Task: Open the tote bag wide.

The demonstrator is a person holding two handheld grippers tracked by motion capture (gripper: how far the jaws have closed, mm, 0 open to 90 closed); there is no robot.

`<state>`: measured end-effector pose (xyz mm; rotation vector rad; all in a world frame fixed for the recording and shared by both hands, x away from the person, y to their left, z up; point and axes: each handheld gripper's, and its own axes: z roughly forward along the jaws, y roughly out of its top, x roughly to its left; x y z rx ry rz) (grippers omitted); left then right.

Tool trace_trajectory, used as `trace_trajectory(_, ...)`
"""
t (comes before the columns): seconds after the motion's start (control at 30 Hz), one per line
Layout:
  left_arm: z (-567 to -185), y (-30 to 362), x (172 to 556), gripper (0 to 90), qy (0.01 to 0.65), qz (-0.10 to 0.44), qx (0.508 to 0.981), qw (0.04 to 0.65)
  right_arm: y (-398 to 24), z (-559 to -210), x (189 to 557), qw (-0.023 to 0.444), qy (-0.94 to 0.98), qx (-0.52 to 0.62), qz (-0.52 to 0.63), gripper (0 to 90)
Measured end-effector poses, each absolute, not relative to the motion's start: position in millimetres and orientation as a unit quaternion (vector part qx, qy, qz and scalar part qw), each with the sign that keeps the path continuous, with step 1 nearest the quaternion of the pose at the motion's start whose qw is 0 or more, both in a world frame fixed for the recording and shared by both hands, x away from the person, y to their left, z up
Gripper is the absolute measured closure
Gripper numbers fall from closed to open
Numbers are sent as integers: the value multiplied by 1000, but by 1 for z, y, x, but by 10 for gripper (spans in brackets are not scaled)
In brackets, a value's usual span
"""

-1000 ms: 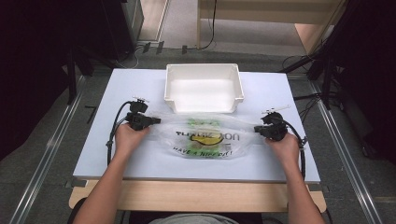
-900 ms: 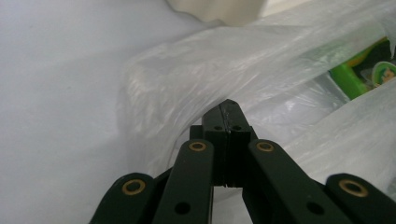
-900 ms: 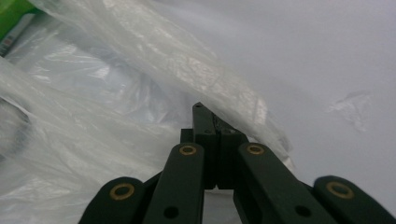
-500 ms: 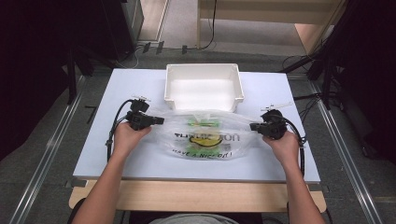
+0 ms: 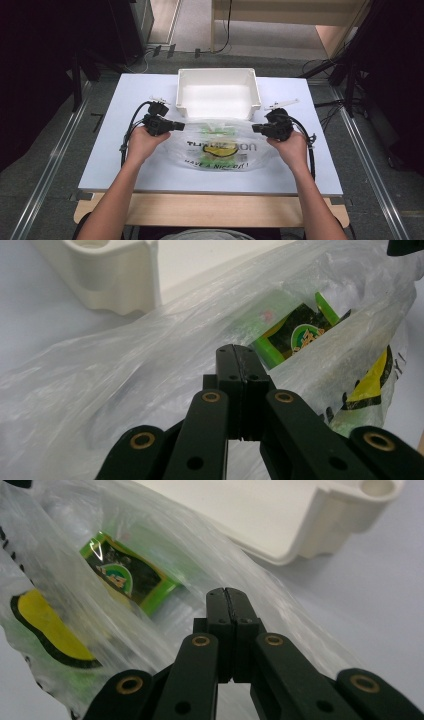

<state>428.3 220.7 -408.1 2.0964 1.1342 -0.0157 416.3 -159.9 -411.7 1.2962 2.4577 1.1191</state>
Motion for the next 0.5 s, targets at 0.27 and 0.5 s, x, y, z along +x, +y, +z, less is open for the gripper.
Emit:
trace_trajectory(0.27,-411,198,435,900,430,-9,828,360,-123,-403,441,58,826,408,384,900)
trace_trajectory(0.5,-422,188,435,900,426,-20,831,356,-93,-405,459,48,834,395,382,900)
